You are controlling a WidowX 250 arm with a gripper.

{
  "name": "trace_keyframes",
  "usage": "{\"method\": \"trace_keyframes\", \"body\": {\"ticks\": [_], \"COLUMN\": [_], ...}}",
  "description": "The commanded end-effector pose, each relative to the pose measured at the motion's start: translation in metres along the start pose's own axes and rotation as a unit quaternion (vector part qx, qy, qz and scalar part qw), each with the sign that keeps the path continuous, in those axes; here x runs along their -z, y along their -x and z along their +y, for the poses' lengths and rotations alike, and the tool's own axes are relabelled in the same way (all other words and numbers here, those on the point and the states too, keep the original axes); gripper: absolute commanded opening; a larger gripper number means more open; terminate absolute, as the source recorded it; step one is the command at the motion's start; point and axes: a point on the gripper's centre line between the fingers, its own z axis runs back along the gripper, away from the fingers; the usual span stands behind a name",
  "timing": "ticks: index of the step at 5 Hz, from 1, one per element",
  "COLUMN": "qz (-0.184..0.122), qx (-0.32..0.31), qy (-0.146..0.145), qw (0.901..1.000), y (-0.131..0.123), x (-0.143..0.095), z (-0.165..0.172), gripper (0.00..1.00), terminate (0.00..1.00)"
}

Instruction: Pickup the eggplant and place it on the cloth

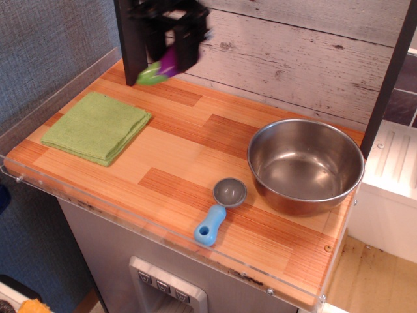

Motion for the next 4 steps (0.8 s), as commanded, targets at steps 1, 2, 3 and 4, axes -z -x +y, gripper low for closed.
{"method": "trace_keyframes", "body": {"ticks": [1,2,3,4], "qz": [0.003,0.005,0.002,-0.003], "qx": [-0.07,-0.094,-0.101,-0.091], "qy": [-0.074,-0.052,-0.018,0.006], "qw": [0.9948,0.9942,0.9947,0.9958], "y": [0.043,0.056,0.059,0.055], "x": [0.009,0.022,0.031,0.031], "z": [0.088,0.114,0.118,0.108], "gripper": [0.0,0.0,0.0,1.0], "terminate": [0.0,0.0,0.0,0.0]}}
